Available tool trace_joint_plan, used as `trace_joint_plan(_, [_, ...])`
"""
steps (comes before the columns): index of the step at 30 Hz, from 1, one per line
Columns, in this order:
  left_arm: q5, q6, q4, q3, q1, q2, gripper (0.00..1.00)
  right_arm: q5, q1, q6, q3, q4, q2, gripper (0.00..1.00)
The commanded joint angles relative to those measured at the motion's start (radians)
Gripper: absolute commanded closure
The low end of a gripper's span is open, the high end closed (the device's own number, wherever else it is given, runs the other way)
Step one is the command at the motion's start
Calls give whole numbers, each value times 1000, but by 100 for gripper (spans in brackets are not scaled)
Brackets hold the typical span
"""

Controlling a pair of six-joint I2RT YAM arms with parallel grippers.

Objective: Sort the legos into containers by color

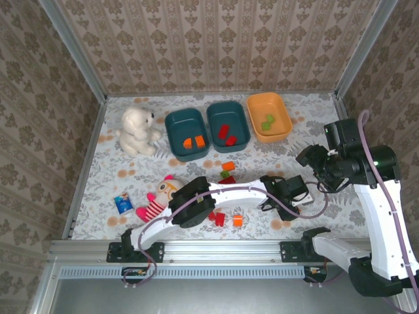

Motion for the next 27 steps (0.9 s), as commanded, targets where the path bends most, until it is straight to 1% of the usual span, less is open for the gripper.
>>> trace_joint_plan(1, [21, -7, -43, 12, -9, 37, 79, -8, -5, -15, -14, 1, 8, 23])
trace_joint_plan(3, [6, -12, -47, 16, -6, 29, 87, -7, -5, -16, -14, 9, 8, 23])
trace_joint_plan(7, [-57, -27, -47, 2, 11, -22, 97, -8, -5, -27, -6, 21, 19, 24])
trace_joint_plan(11, [-102, -60, -18, -50, 55, -112, 100, -9, -5, -44, 11, 41, 30, 25])
trace_joint_plan(16, [-150, -102, -15, -131, 142, -240, 100, -35, -6, -110, 83, 91, 77, 26])
trace_joint_plan(20, [-181, -132, -21, -218, 236, -350, 100, -118, -5, -164, 146, 166, 144, 26])
trace_joint_plan(25, [-229, -181, -58, -313, 416, -483, 100, -351, -2, -175, 142, 368, 253, 26])
trace_joint_plan(27, [-237, -207, -76, -340, 493, -519, 100, -406, 15, -180, 151, 398, 311, 26])
